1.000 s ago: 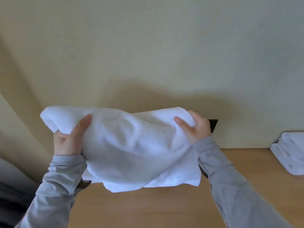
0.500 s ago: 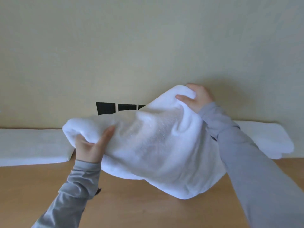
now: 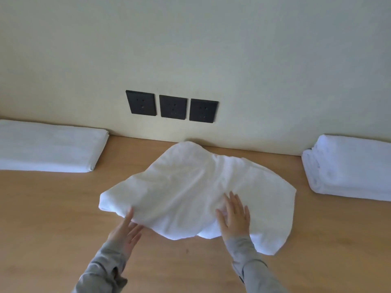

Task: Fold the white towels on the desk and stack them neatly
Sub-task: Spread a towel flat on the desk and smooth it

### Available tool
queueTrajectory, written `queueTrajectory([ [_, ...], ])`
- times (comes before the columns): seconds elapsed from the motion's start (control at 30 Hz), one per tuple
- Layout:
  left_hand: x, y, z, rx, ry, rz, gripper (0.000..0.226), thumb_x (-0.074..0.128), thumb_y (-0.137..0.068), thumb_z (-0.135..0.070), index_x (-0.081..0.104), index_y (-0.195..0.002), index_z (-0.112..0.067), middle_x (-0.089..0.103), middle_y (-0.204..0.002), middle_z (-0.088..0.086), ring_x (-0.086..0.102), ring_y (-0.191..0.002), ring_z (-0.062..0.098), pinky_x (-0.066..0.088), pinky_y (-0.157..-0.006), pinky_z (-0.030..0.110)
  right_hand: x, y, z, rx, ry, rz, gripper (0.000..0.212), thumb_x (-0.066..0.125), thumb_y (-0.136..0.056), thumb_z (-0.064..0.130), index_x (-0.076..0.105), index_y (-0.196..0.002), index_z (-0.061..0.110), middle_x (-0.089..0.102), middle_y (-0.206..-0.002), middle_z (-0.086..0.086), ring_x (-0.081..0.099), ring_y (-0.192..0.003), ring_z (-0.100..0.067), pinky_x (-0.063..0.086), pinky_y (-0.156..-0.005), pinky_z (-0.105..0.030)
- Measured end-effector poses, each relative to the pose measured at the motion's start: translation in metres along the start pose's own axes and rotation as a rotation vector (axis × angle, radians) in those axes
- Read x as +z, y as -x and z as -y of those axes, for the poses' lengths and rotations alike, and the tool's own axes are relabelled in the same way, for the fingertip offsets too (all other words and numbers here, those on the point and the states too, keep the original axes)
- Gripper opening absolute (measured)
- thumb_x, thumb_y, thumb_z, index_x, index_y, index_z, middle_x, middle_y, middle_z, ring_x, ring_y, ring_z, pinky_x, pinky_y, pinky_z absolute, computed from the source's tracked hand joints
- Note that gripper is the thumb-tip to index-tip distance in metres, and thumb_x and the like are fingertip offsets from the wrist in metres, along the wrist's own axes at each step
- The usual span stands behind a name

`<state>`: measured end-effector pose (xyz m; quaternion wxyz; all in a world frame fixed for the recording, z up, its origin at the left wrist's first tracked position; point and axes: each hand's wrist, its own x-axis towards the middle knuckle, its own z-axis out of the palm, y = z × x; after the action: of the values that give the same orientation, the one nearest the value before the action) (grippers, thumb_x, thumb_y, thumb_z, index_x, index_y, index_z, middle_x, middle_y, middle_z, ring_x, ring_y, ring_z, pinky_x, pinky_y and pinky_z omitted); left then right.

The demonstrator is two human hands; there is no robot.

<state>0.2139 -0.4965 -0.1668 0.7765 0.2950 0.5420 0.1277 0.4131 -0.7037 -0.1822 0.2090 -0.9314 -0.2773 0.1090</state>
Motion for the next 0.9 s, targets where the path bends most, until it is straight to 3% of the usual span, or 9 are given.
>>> queueTrajectory([
  [0.07,-0.012,-0.004,-0.015,-0.017,0.052,-0.034,0.099,0.055,-0.063,-0.07,0.039,-0.135,-0.004,0.051,-0.122,0.012,0.051,-0.111,0.026,0.036,-0.105,0.038,-0.004,0.019,-0.013,0.171,-0.146,-0.273,0.055,0.045,-0.089,0.04,0.048,-0.134,0.009,0.043,-0.144,-0.01,0.037,-0.135,-0.03,0.027,-0.108,-0.05],
  [0.13,-0.024,-0.01,-0.034,-0.057,0.138,-0.084,0.115,0.058,-0.048,-0.079,0.041,-0.13,0.0,0.052,-0.119,0.015,0.052,-0.11,0.028,0.038,-0.103,0.039,-0.009,0.034,-0.034,0.453,-0.24,-0.43,0.064,0.046,-0.081,0.046,0.056,-0.123,-0.001,0.054,-0.129,-0.022,0.049,-0.12,-0.041,0.041,-0.096,-0.053],
  [0.27,-0.028,-0.023,-0.064,-0.193,0.23,-0.144,0.114,0.07,-0.039,-0.076,0.046,-0.117,0.003,0.057,-0.104,0.02,0.058,-0.095,0.033,0.047,-0.086,0.042,-0.018,0.043,-0.07,0.792,-0.386,-0.398,0.064,0.066,-0.082,0.034,0.044,-0.129,-0.003,0.05,-0.13,-0.025,0.044,-0.12,-0.041,0.036,-0.101,-0.05],
  [0.47,-0.012,-0.032,-0.084,-0.268,0.311,-0.112,0.074,0.083,-0.056,-0.049,0.053,-0.103,0.0,0.064,-0.097,0.019,0.066,-0.086,0.033,0.053,-0.063,0.047,-0.019,0.024,-0.067,0.839,-0.776,-0.427,0.067,0.074,-0.077,0.021,0.04,-0.133,0.006,0.055,-0.125,-0.011,0.054,-0.114,-0.032,0.043,-0.095,-0.036],
  [0.57,-0.004,-0.029,-0.09,-0.202,0.226,-0.062,0.034,0.067,-0.076,-0.025,0.059,-0.106,-0.011,0.068,-0.084,0.01,0.066,-0.076,0.026,0.056,-0.056,0.04,-0.024,0.009,-0.06,0.921,-0.904,-0.394,0.077,0.079,-0.073,0.023,0.037,-0.135,0.006,0.053,-0.127,-0.011,0.053,-0.114,-0.03,0.041,-0.093,-0.035],
  [0.63,0.006,-0.027,-0.091,-0.159,0.141,-0.036,0.032,0.056,-0.082,-0.013,0.054,-0.113,-0.01,0.064,-0.088,0.013,0.063,-0.078,0.027,0.055,-0.057,0.043,-0.031,0.003,-0.058,0.932,-0.92,-0.359,0.075,0.08,-0.07,0.019,0.04,-0.132,0.007,0.055,-0.123,-0.013,0.055,-0.108,-0.032,0.044,-0.094,-0.04],
  [0.77,0.025,-0.011,-0.085,0.117,-0.046,-0.117,0.031,0.059,-0.074,-0.005,0.052,-0.102,-0.015,0.056,-0.095,0.013,0.056,-0.075,0.029,0.052,-0.059,0.04,-0.069,-0.002,-0.058,0.72,-0.72,-0.243,0.064,0.072,-0.073,0.006,0.038,-0.128,0.014,0.056,-0.115,-0.016,0.057,-0.1,-0.036,0.047,-0.089,-0.054],
  [0.83,0.017,0.005,-0.079,0.418,-0.123,-0.119,0.038,0.068,-0.053,-0.019,0.051,-0.085,-0.028,0.056,-0.09,0.005,0.055,-0.076,0.026,0.049,-0.063,0.036,-0.096,-0.002,-0.069,0.63,-0.513,-0.249,0.06,0.068,-0.073,0.003,0.042,-0.127,0.013,0.058,-0.111,-0.015,0.056,-0.09,-0.03,0.048,-0.08,-0.046],
  [0.9,-0.004,0.016,-0.063,0.558,-0.188,-0.154,0.047,0.066,-0.037,-0.029,0.05,-0.081,-0.031,0.056,-0.086,0.002,0.054,-0.077,0.024,0.047,-0.068,0.038,-0.118,0.004,-0.086,0.626,-0.345,-0.265,0.058,0.065,-0.075,0.003,0.043,-0.128,0.013,0.058,-0.11,-0.016,0.052,-0.084,-0.028,0.043,-0.074,-0.04],
])
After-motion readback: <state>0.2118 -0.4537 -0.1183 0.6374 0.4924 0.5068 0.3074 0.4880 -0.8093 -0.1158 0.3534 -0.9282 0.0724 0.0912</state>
